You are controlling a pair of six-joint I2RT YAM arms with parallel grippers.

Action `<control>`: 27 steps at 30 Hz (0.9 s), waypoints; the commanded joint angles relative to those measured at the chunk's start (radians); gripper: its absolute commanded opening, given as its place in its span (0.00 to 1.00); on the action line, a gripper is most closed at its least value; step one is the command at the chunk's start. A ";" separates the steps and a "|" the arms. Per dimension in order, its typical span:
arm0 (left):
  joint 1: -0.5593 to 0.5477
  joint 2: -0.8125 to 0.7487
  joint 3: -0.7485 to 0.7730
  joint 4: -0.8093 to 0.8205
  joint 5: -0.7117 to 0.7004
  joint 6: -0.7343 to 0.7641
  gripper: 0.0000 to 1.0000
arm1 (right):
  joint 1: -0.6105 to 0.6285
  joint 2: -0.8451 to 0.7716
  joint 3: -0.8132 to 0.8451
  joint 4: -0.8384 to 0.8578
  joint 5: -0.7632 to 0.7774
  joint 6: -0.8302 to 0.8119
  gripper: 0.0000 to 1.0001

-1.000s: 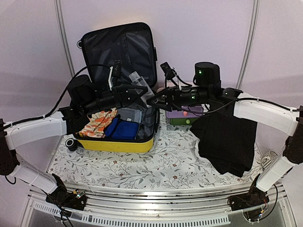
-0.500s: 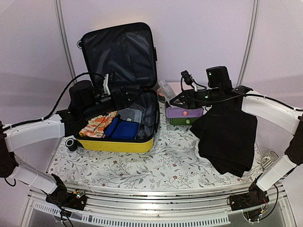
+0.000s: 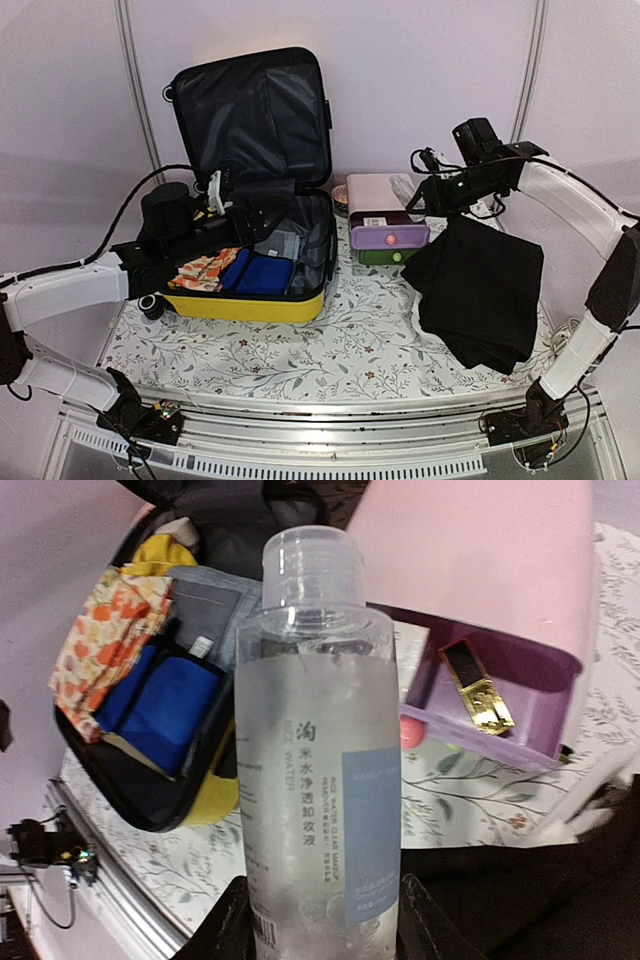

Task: Open, take out, and arrange the luggage
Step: Pass from the left arm to the right, then place the makeup in the drawer.

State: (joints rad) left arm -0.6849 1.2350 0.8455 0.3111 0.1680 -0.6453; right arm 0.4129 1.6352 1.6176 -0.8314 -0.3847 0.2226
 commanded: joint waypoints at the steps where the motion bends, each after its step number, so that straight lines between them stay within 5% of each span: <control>1: 0.012 0.006 -0.001 0.014 0.005 0.030 0.98 | -0.003 0.064 0.122 -0.224 0.283 -0.153 0.30; 12: 0.013 0.045 0.029 0.017 0.055 0.038 0.98 | 0.053 0.213 0.200 -0.299 0.759 -0.279 0.30; 27: 0.027 0.078 0.075 -0.006 0.127 0.055 0.98 | 0.123 0.298 0.200 -0.204 0.965 -0.514 0.29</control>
State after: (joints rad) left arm -0.6735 1.3098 0.8909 0.3107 0.2657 -0.6106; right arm 0.5358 1.9129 1.8076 -1.0756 0.4854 -0.2035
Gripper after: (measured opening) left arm 0.983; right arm 0.417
